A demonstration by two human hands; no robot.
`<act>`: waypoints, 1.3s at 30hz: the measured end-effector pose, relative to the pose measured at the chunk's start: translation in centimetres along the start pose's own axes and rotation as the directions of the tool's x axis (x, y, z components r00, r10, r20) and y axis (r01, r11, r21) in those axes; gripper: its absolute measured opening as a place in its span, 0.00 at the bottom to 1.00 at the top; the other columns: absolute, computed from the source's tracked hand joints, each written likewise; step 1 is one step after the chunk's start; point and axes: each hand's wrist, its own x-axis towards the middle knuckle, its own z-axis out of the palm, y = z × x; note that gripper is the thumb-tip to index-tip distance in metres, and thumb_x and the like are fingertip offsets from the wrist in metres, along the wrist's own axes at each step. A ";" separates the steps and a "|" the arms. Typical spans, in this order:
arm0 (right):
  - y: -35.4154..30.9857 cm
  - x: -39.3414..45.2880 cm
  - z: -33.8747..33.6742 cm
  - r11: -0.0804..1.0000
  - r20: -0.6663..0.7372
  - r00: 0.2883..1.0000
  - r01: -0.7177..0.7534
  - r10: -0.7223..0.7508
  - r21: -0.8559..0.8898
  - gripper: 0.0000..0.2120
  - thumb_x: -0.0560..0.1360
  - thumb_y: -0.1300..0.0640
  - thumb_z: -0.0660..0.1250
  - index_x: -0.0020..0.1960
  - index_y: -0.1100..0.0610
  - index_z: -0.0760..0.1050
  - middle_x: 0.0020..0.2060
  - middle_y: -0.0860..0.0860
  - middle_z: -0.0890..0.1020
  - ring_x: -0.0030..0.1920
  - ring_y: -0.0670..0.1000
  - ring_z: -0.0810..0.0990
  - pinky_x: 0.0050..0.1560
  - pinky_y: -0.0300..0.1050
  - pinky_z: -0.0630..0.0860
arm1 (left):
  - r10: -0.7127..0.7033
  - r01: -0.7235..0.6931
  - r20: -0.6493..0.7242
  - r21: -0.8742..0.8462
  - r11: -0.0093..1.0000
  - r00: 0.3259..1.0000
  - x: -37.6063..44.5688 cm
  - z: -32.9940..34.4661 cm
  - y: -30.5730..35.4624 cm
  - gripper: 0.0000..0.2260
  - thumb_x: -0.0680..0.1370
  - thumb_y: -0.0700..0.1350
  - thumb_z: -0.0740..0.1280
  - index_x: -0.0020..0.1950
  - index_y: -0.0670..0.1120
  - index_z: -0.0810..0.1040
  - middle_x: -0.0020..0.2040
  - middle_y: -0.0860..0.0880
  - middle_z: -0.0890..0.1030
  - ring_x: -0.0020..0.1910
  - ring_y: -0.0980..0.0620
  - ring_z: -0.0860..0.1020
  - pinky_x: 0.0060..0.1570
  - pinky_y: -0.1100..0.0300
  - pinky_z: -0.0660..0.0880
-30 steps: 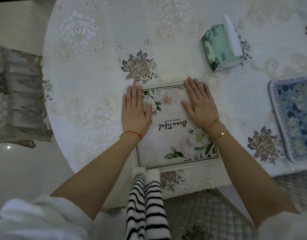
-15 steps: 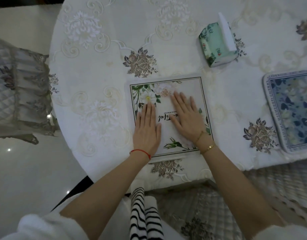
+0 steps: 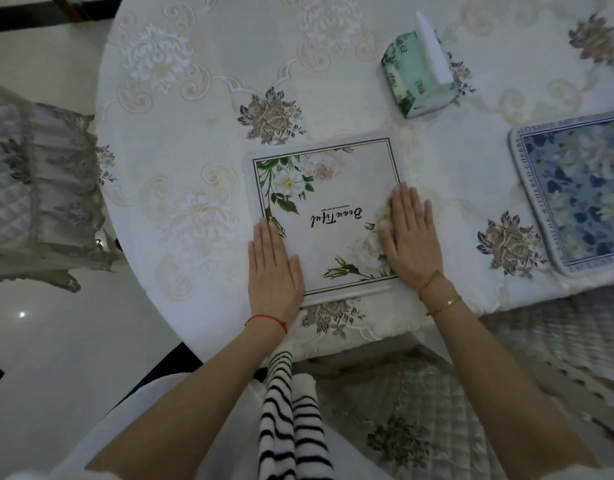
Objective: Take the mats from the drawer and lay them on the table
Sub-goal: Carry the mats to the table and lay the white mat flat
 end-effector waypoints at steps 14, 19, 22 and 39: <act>-3.1 -4.4 1.3 0.979 0.105 0.978 0.189 -0.181 -0.072 0.39 0.80 0.38 0.54 0.79 0.62 0.45 0.80 0.56 0.46 0.79 0.54 0.44 0.78 0.58 0.49 | 0.075 -0.081 0.073 0.073 0.994 0.994 -3.3 1.6 1.3 0.31 0.84 0.55 0.49 0.79 0.40 0.43 0.80 0.43 0.43 0.79 0.49 0.42 0.78 0.51 0.47; -1.0 -5.0 0.4 0.990 0.121 0.984 0.137 -0.131 -0.044 0.41 0.79 0.36 0.53 0.79 0.60 0.43 0.80 0.54 0.46 0.79 0.52 0.44 0.78 0.56 0.50 | 0.085 -0.094 0.086 0.094 0.991 0.993 -3.4 0.8 -0.2 0.34 0.82 0.59 0.51 0.79 0.40 0.42 0.80 0.43 0.43 0.79 0.49 0.42 0.78 0.51 0.48; 0.5 -5.3 -0.2 0.996 0.121 0.989 0.090 -0.087 -0.022 0.41 0.79 0.35 0.51 0.80 0.60 0.43 0.80 0.54 0.46 0.79 0.51 0.44 0.78 0.56 0.48 | 0.081 -0.086 0.097 0.043 0.995 0.992 -3.2 0.3 -0.6 0.36 0.82 0.59 0.53 0.79 0.39 0.41 0.80 0.43 0.42 0.79 0.48 0.41 0.78 0.50 0.47; -6.6 13.8 1.6 0.934 0.138 0.931 0.350 -0.338 -0.076 0.32 0.83 0.42 0.46 0.80 0.59 0.47 0.80 0.55 0.50 0.79 0.53 0.46 0.78 0.53 0.43 | 0.183 -0.187 0.044 0.150 0.971 0.982 14.8 -0.4 0.3 0.29 0.83 0.56 0.49 0.80 0.46 0.45 0.80 0.42 0.45 0.79 0.44 0.42 0.77 0.49 0.42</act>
